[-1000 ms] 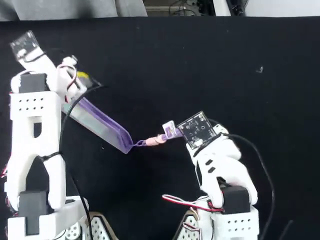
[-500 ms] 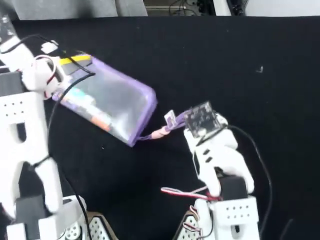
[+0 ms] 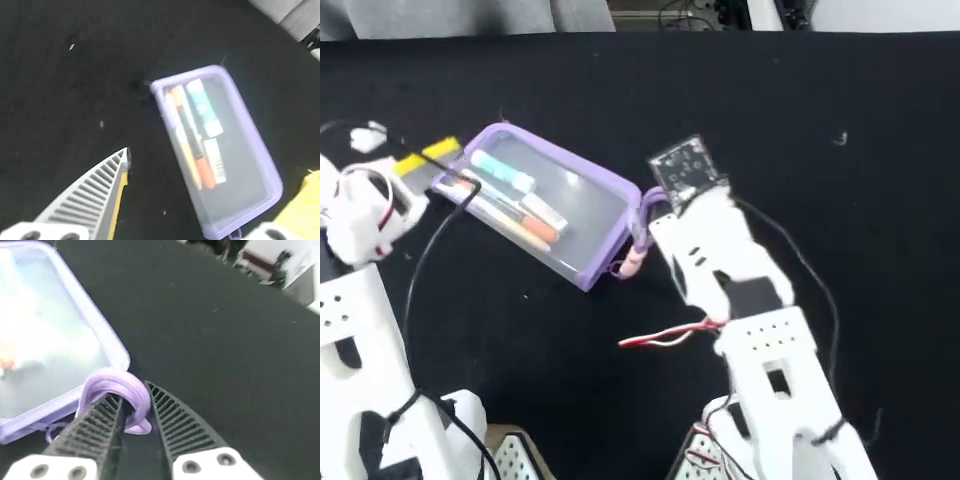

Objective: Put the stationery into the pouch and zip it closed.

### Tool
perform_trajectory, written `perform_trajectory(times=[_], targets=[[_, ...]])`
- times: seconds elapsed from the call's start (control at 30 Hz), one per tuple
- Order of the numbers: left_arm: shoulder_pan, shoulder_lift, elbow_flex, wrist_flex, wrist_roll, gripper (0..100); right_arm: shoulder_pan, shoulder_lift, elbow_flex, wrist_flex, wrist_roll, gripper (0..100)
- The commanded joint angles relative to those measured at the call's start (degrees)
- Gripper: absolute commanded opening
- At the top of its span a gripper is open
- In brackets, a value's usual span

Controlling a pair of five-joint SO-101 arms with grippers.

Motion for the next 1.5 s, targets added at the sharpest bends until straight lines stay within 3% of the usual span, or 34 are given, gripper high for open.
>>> perform_trajectory(times=[0.0, 0.43, 0.7, 0.87, 1.23, 1.33, 1.47], targets=[[-1.5, -3.9, 7.9, -3.3, -0.7, 50, -2.3, 3.7, -3.3, -2.7, -1.1, 7.0], [-0.9, -13.3, 29.7, -13.9, -0.4, 50, -8.4, 5.1, -3.2, 1.5, -0.5, 30.6], [-0.9, -19.3, 30.5, -13.4, -0.4, 50, -10.1, 3.5, -3.3, 7.2, 1.7, 32.6], [-0.9, -23.3, 34.0, -13.4, -0.4, 50, -9.8, -7.7, -2.9, 13.5, 5.0, 32.5], [-0.8, -41.8, 45.4, -13.8, -0.4, 49, -9.8, -48.0, -2.9, 33.9, 5.0, 32.5], [-0.8, -49.1, 48.7, -13.9, -0.4, 41, -6.9, -56.3, -2.9, 38.2, 3.8, 28.7], [-0.8, -59.2, 53.1, -13.8, -0.4, 22, 1.2, -60.4, -2.9, 39.2, 1.8, 18.4]])
